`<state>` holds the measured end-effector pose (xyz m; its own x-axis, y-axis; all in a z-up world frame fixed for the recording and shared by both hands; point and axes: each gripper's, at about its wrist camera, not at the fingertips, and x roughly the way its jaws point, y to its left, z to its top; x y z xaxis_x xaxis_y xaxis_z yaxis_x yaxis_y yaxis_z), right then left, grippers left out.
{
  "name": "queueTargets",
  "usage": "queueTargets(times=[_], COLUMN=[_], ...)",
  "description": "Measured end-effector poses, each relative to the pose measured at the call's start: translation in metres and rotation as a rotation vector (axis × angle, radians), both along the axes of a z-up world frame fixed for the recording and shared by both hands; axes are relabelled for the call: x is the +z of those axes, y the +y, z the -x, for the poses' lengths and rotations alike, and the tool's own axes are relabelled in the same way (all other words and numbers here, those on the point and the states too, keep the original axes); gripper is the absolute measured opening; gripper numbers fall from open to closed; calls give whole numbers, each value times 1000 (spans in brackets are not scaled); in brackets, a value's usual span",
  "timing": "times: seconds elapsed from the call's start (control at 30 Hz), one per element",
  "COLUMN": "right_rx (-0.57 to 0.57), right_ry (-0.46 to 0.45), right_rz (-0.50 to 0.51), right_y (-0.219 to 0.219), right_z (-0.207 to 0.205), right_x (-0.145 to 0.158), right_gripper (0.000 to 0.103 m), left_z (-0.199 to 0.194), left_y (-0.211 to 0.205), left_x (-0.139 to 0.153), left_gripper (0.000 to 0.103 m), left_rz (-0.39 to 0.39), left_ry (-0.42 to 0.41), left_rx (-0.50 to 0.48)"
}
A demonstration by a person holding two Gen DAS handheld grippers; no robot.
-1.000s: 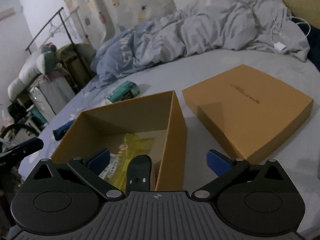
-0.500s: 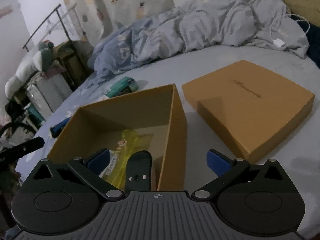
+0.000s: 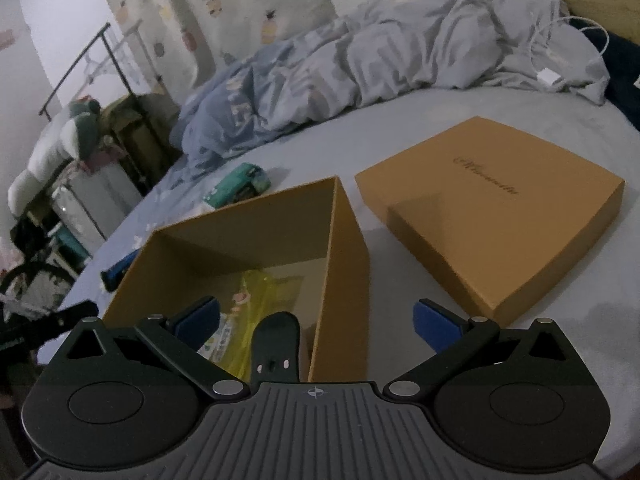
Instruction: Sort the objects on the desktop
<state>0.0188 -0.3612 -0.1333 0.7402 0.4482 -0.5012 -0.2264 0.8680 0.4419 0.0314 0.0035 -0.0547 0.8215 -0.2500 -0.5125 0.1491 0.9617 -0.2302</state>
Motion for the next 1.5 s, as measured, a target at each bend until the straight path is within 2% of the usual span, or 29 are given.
queueTargets(times=[0.2,0.4,0.7,0.83,1.1,1.27,1.37,1.5], right_rx=[9,-55,-232,-314,-473,-566,-609,-639], right_ry=[-43,-41,-22,-8,33,79,108,148], right_rz=[21,-32,-110,-157,-246,-291,-317,-327], right_y=[-10,-37,-97,-123,-164,-180,-186,-186], right_z=[-11,-24,-43,-50,-72,-86,-93,-103], right_x=[7,9,5,1,-19,-39,-52,-68], right_gripper=[103,103,103,103,103,103,103,103], left_z=[-11,-29,-65,-90,-142,-178,-202,-230], left_y=[-5,-24,-81,-112,-168,-201,-219,-242], left_x=[10,30,63,76,85,78,60,30], left_gripper=[103,103,103,103,103,103,103,103], left_rz=[-22,-47,-68,-40,-45,-32,-5,-41], left_ry=[0,-25,-83,-95,-101,-80,-44,17], left_rx=[-14,-63,-209,-278,-362,-392,-394,-394])
